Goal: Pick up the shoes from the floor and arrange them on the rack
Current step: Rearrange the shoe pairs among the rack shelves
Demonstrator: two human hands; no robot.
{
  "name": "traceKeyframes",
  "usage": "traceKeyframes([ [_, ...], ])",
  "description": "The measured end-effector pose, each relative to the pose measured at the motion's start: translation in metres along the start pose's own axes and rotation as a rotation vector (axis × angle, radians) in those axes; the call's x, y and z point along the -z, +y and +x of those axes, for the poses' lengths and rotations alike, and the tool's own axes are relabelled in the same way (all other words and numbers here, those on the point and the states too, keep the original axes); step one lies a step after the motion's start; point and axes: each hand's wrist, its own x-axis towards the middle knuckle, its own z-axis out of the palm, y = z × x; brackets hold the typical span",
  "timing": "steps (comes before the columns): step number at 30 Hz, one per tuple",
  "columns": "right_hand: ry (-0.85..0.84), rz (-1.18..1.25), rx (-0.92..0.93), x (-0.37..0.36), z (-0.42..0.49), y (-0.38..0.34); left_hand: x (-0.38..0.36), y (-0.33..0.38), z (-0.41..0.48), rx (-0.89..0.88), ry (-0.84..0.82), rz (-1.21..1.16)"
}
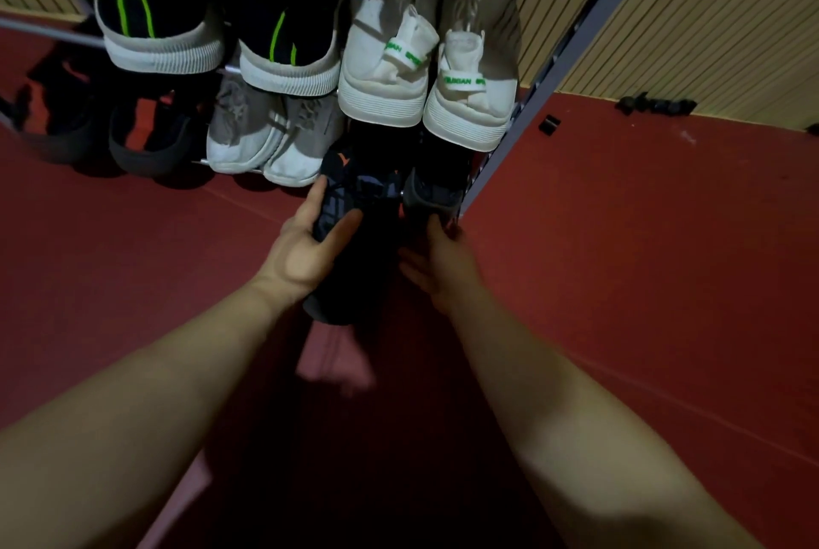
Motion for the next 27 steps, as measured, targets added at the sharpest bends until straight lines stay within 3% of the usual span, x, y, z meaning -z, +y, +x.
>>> traceKeyframes([
  [4,-0.232,-0.169,0.056,0.015,-0.029,0.017,-0.007,-0.002,0.012,0.108,-0.037,-0.001],
  [8,-0.363,-0.318,0.109,0.021,-0.047,0.023,-0.015,0.015,0.023,0.100,-0.037,-0.108],
  [16,-0.199,-0.378,0.264,-0.010,-0.027,0.055,-0.004,0.006,0.017,0.198,-0.137,-0.267],
  [19,-0.171,-0.385,0.281,-0.007,-0.016,0.065,0.018,-0.013,0.002,0.303,-0.364,-0.436],
  [22,-0.113,-0.396,0.294,-0.008,-0.005,0.056,0.022,-0.024,-0.008,0.255,-0.496,-0.290],
  [24,-0.106,-0.450,0.334,-0.012,0.001,0.045,0.013,-0.022,-0.006,0.153,-0.462,-0.178],
  [27,-0.134,-0.618,0.387,-0.011,0.004,0.031,-0.006,-0.017,0.005,0.056,-0.304,-0.289],
])
